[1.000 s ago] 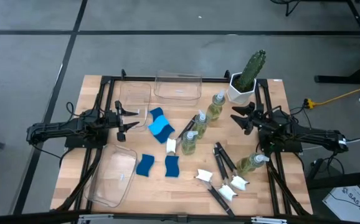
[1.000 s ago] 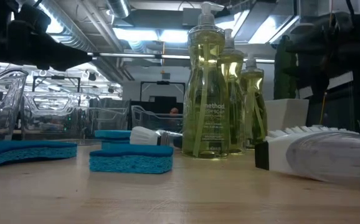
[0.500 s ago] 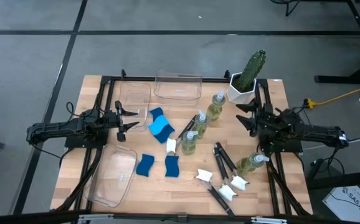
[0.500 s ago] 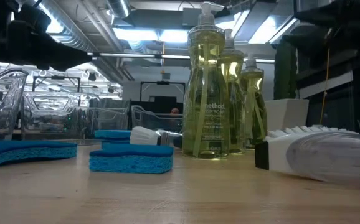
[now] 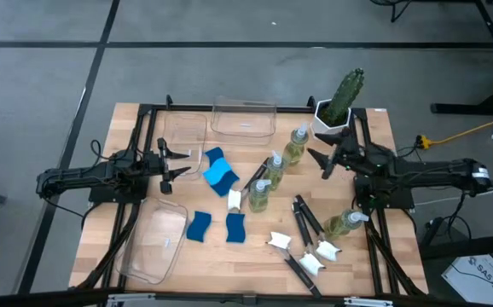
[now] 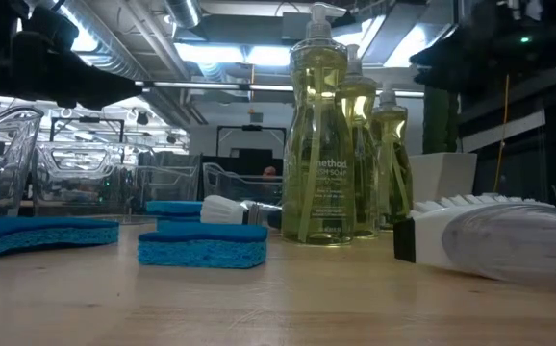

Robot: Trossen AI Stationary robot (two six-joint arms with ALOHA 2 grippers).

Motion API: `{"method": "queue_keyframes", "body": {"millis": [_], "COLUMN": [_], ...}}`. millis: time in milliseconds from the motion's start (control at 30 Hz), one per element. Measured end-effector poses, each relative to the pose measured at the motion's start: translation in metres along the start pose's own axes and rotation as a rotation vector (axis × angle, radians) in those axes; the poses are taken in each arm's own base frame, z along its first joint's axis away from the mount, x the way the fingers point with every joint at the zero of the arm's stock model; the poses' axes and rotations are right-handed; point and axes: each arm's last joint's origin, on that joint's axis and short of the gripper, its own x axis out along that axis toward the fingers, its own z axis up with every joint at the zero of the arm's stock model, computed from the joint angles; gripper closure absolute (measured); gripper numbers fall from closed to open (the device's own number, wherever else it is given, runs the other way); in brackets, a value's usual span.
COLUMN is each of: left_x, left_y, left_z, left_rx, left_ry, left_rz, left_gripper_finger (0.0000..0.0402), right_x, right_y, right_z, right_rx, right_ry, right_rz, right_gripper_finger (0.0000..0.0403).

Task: Pick & Place Kitchen Sink Supplies
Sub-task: Put the yellow soap dispenser bottle into the top right transparent bin

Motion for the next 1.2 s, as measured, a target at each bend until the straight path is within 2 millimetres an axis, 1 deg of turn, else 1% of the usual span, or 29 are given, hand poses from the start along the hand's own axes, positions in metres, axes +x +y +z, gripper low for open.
{"method": "queue_keyframes", "body": {"millis": [233,367,467,633,900,967,1033,1200], "left_x": [0.0,0.0,0.0,0.0,0.0,0.0,0.0,0.0], "left_y": [0.0,0.0,0.0,0.0,0.0,0.0,0.0,0.0], "left_z": [0.0,0.0,0.0,0.0,0.0,0.0,0.0,0.0], "left_rx": [0.0,0.0,0.0,0.0,0.0,0.0,0.0,0.0], "left_ry": [0.0,0.0,0.001,0.0,0.001,0.0,0.0,0.0], "left_rz": [0.0,0.0,0.0,0.0,0.0,0.0,0.0,0.0], "left_gripper_finger": [0.0222,0.0223,0.0223,0.0222,0.0222,0.0222,0.0223,0.0223], "right_x": [0.025,0.037,0.041,0.046,0.051,0.052,0.052,0.052], "right_y": [0.009,0.011,0.012,0.013,0.004,0.002,0.002,0.002], "right_z": [0.014,0.018,0.016,0.011,0.008,0.008,0.008,0.008], "right_rx": [-0.083,-0.123,-0.131,-0.108,-0.043,-0.029,-0.023,-0.025], "right_ry": [0.059,0.084,0.101,0.123,0.125,0.122,0.121,0.122], "right_rz": [-0.124,-0.227,-0.268,-0.28,-0.338,-0.348,-0.35,-0.34], "right_gripper_finger": [0.0102,0.0102,0.0102,0.0102,0.0105,0.0116,0.0136,0.0214]}}
